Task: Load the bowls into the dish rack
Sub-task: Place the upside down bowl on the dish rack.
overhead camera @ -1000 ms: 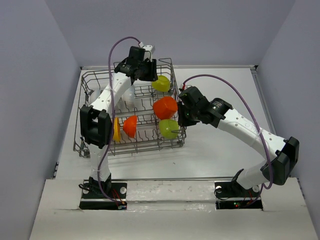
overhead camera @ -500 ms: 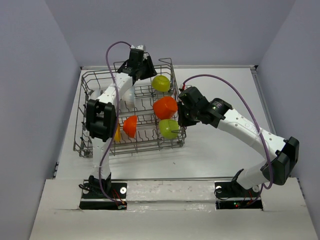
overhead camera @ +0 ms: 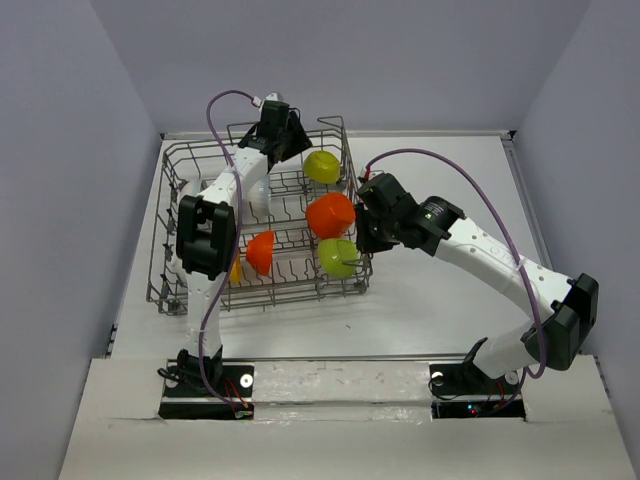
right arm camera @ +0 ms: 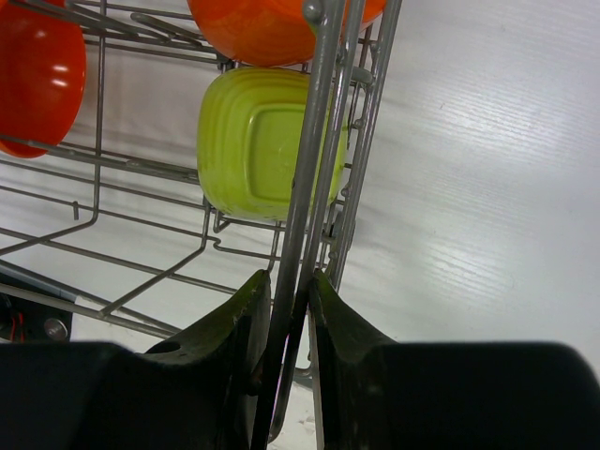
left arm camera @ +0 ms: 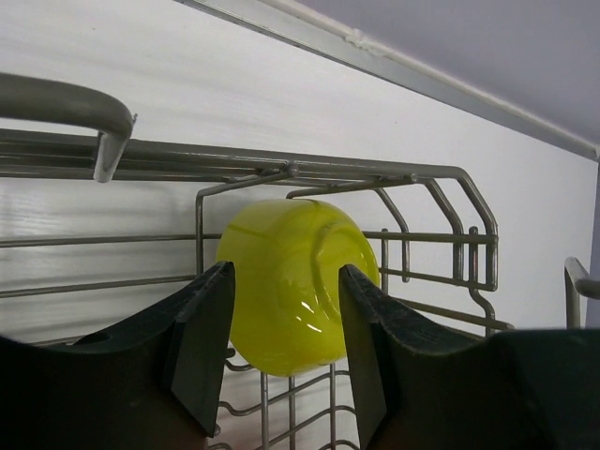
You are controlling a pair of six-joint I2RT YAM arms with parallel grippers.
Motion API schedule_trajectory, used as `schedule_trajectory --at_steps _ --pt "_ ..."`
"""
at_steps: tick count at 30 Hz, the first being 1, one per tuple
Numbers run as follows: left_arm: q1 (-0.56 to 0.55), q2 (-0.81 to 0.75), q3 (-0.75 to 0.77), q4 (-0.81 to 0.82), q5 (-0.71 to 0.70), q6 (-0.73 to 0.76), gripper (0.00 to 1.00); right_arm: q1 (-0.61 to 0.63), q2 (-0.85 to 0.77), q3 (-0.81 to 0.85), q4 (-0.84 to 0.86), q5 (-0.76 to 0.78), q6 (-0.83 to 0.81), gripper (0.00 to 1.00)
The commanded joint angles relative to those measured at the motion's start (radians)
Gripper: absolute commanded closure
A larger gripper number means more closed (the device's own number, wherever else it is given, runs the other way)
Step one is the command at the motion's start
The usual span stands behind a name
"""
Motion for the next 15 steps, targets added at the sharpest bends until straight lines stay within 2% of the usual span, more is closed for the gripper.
schedule_trajectory --at_steps 1,5,15 --pt "-0.010 -0.016 0.002 0.051 -0.049 -0.046 0.41 0.013 -0.035 0.018 0.104 -0.032 -0.009 0.76" --pt "-0.011 -0.013 -0.002 0.049 -0.099 -0.069 0.35 0.013 -0.037 0.018 0.103 -0.030 -0.010 0.75" --pt "-0.011 0.029 0.021 -0.009 -0.031 -0.029 0.35 0.013 -0.042 0.020 0.100 -0.021 -0.010 0.74"
